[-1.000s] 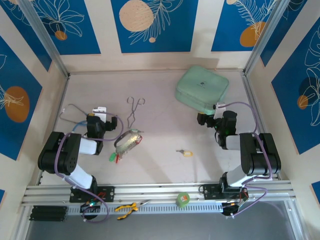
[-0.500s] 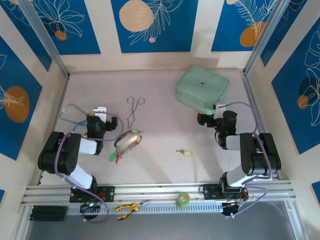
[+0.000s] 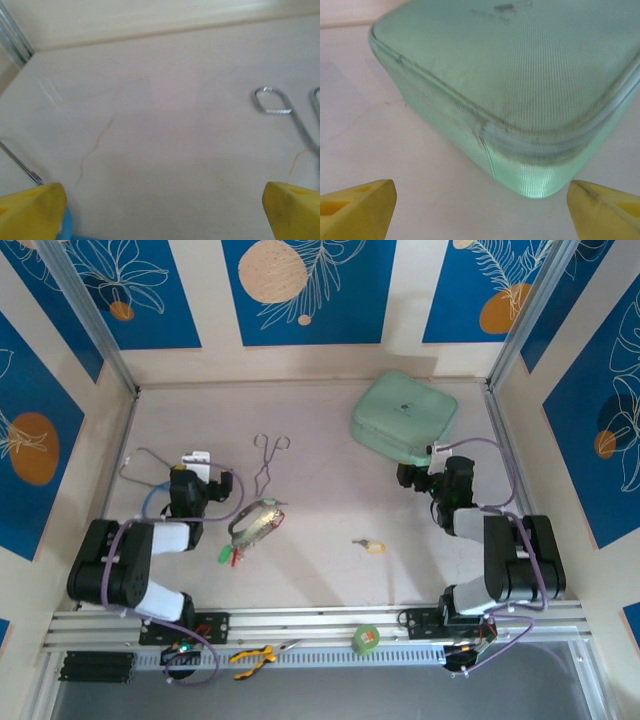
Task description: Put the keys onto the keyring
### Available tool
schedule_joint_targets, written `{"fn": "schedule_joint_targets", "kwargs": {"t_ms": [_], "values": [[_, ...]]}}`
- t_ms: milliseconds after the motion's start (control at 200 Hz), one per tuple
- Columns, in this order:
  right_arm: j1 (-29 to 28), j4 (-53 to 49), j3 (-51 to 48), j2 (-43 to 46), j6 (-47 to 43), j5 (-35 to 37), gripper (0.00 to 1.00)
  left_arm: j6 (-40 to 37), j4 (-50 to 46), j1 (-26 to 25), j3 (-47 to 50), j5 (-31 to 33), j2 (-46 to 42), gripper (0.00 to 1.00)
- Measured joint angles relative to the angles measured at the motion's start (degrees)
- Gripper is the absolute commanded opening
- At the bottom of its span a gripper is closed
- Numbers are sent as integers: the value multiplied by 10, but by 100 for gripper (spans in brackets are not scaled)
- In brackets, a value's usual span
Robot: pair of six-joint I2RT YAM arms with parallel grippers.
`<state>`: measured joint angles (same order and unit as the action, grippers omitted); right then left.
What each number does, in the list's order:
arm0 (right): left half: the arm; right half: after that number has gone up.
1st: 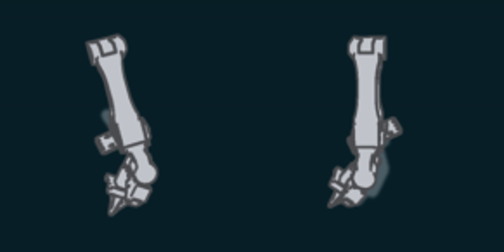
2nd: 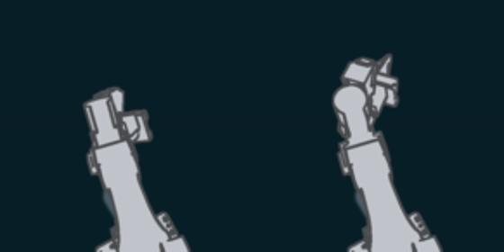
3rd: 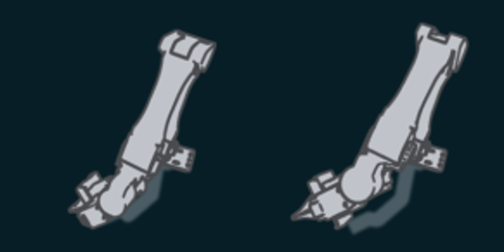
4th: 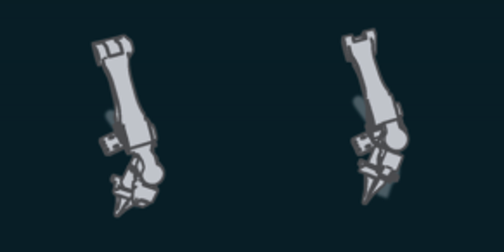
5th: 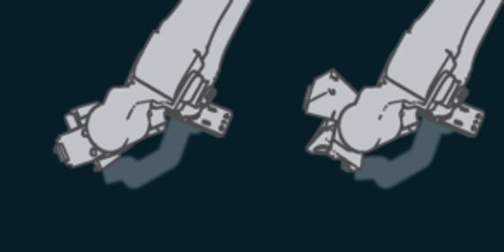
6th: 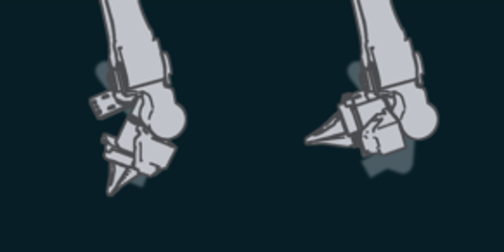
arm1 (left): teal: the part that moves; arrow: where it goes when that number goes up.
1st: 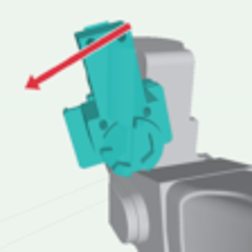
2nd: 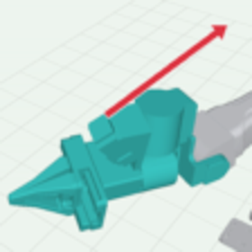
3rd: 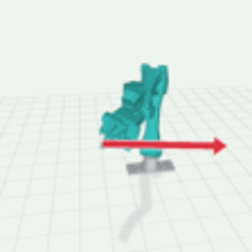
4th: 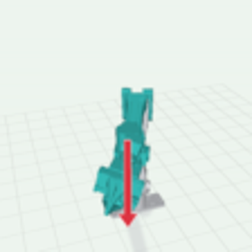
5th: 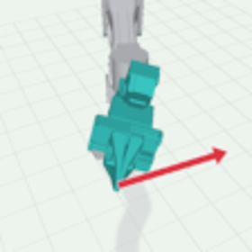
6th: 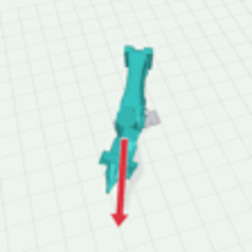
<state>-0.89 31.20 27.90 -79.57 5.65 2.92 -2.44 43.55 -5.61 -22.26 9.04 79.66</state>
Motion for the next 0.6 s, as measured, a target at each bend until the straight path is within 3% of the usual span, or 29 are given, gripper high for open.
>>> {"fn": "schedule_joint_targets", "kwargs": {"t_ms": [210, 315, 600], "values": [[-46, -142, 69, 95, 52, 35, 87, 21, -68, 0, -24, 0, -112, 100], [-83, -213, 82, 121, 85, 52, 80, 57, -124, 0, -24, -5, -150, 98], [-239, -408, 162, 126, 172, 63, 68, 202, -391, -37, -76, -23, -243, 97]]}}
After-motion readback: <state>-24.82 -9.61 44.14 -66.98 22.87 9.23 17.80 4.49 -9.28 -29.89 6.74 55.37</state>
